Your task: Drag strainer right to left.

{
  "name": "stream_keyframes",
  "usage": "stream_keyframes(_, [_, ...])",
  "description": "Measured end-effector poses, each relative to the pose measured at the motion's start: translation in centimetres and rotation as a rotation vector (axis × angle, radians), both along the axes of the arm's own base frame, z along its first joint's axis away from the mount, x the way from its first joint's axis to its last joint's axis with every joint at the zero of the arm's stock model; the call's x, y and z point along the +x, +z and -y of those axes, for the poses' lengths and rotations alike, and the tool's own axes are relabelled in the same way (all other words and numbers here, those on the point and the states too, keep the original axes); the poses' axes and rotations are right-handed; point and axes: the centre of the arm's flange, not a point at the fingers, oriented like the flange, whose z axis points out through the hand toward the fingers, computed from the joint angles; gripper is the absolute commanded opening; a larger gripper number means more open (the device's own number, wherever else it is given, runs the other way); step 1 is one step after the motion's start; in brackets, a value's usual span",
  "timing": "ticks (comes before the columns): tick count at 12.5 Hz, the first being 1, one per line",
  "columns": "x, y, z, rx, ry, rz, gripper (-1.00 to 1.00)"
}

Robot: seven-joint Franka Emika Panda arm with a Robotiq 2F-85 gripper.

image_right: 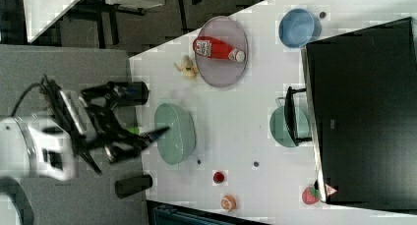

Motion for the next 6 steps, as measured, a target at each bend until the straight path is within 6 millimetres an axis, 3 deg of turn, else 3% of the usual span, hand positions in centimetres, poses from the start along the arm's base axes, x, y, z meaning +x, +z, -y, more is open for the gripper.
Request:
stream_keyframes(1, [-0.8, -0.3, 2.7, -0.021, -0.023, -0.013, 1.0])
stream_keyframes(2, [-1.3, -1.3, 4.1, -0.035, -0.027, -0.037, 1.0])
stream_keyframes(3, [-1.2, -2.7, 3.9, -0.031, -0.024, -0.066, 1.0])
stream_keyframes(5, [0.7, -5.4, 0.9, -0.046, 0.04, -0.114, 1.0])
stream_keyframes(6, [1.8, -6.2, -2.1, -0.066, 0.094, -0.136, 1.0])
